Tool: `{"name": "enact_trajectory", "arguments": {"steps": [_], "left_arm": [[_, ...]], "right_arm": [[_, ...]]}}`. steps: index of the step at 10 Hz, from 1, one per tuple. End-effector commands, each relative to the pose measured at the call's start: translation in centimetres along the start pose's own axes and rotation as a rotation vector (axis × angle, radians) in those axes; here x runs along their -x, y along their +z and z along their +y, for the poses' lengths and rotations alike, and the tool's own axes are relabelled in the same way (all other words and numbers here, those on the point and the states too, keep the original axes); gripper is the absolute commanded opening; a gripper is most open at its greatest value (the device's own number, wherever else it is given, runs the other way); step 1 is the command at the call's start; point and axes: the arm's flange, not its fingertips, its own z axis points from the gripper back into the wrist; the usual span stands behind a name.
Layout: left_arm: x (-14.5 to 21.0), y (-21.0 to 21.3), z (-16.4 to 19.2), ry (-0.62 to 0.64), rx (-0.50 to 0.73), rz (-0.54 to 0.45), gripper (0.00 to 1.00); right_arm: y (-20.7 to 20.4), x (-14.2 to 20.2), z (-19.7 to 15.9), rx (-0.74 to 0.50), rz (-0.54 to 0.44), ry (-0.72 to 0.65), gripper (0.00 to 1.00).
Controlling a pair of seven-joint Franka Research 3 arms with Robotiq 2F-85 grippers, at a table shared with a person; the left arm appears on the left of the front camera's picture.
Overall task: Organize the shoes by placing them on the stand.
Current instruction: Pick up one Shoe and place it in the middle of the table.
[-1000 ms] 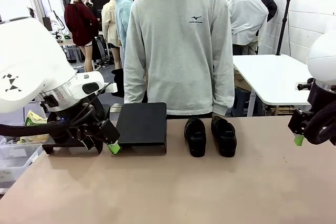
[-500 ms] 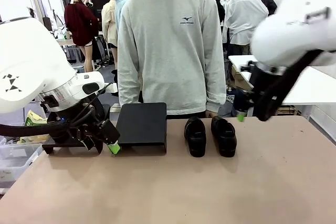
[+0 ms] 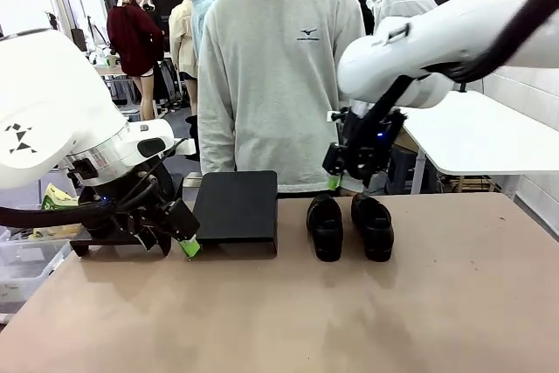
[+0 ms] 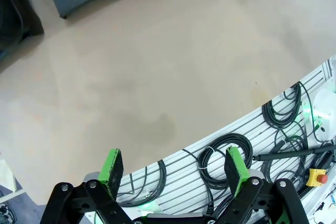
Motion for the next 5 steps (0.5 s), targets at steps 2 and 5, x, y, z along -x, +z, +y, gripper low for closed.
{"name": "enact_trajectory", "arguments": {"steps": [2, 5], "left_arm": [[0.2, -0.1, 0.1, -0.002, 0.014, 0.004, 1.0], [0.2, -0.1, 0.1, -0.002, 0.014, 0.004, 1.0]], "right_arm": [[-2.8, -4.6, 0.6, -0.043, 0.027, -0.072, 1.0], [-2.2, -4.1, 0.2, -0.071, 0.042, -0.143, 1.0]]}}
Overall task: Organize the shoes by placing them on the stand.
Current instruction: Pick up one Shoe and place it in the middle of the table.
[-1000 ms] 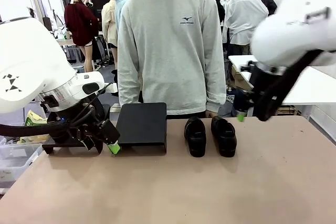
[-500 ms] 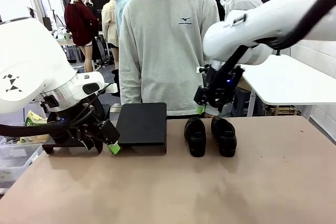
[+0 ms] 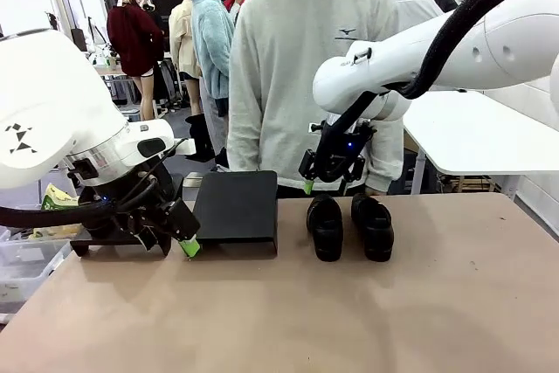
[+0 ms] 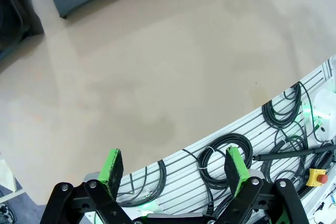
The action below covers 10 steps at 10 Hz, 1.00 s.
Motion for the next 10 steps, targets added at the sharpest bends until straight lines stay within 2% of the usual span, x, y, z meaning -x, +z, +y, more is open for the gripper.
{"name": "enact_trajectory", "arguments": {"steps": [1, 4, 5, 7, 10], "left_arm": [[0.2, -0.1, 0.0, -0.003, 0.014, 0.003, 1.0], [0.2, -0.1, 0.0, -0.003, 0.014, 0.003, 1.0], [0.2, -0.1, 0.0, -0.003, 0.014, 0.003, 1.0], [0.2, -0.1, 0.0, -0.003, 0.014, 0.003, 1.0], [0.2, -0.1, 0.0, -0.003, 0.014, 0.003, 1.0]], "right_arm": [[-0.4, 0.0, 0.1, 0.001, -0.003, 0.024, 1.0], [0.0, 0.0, 0.0, 0.0, 0.001, 0.003, 1.0], [-0.9, 1.3, 0.3, 0.019, 0.003, -0.071, 1.0], [-2.8, 1.5, 2.8, 0.112, -0.091, -0.199, 1.0], [-4.8, 0.6, 3.5, 0.195, -0.167, -0.316, 1.0]]}}
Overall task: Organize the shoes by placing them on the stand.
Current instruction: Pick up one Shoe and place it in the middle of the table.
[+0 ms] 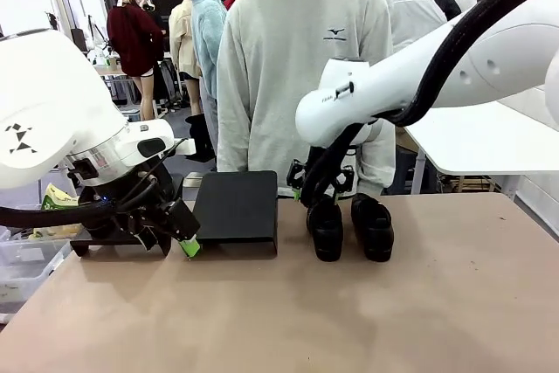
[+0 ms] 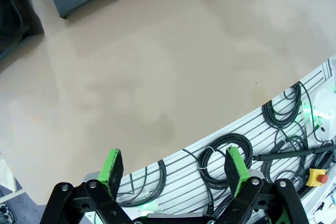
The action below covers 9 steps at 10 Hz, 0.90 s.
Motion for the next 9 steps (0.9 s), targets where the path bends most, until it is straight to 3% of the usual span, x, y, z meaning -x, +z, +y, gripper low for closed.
{"name": "enact_trajectory", "arguments": {"steps": [1, 7, 9], "left_arm": [[0.2, -0.1, 0.0, -0.003, 0.014, 0.003, 1.0], [0.2, -0.1, 0.0, -0.003, 0.014, 0.003, 1.0], [0.2, -0.1, 0.0, -0.003, 0.014, 0.003, 1.0]], "right_arm": [[-1.8, -0.1, 0.6, 0.104, -0.012, -0.058, 1.0], [-4.2, -1.2, 2.4, 0.129, 0.044, -0.06, 1.0], [-6.1, -1.7, 2.5, 0.119, 0.108, -0.053, 1.0]]}}
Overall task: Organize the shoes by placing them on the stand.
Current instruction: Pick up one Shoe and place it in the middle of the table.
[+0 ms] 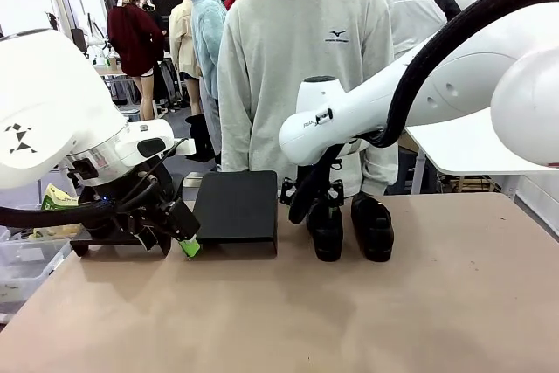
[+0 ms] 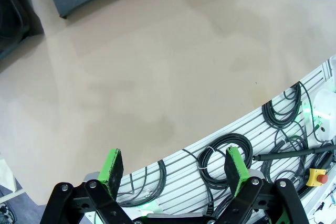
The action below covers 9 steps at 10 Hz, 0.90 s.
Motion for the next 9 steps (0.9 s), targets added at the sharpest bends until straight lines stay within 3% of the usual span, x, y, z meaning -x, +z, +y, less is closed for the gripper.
{"name": "enact_trajectory", "arguments": {"steps": [1, 4, 9], "left_arm": [[0.15, -0.08, 0.05, -0.002, 0.014, 0.003, 1.0], [0.15, -0.08, 0.05, -0.002, 0.014, 0.003, 1.0], [0.15, -0.08, 0.05, -0.002, 0.014, 0.003, 1.0]], "right_arm": [[-1.44, -1.28, 0.71, 0.012, 0.052, 0.009, 1.0], [-1.37, -1.44, 1.23, 0.024, 0.057, 0.045, 0.98], [-1.3, -1.37, 1.11, 0.041, 0.091, 0.04, 0.09]]}}
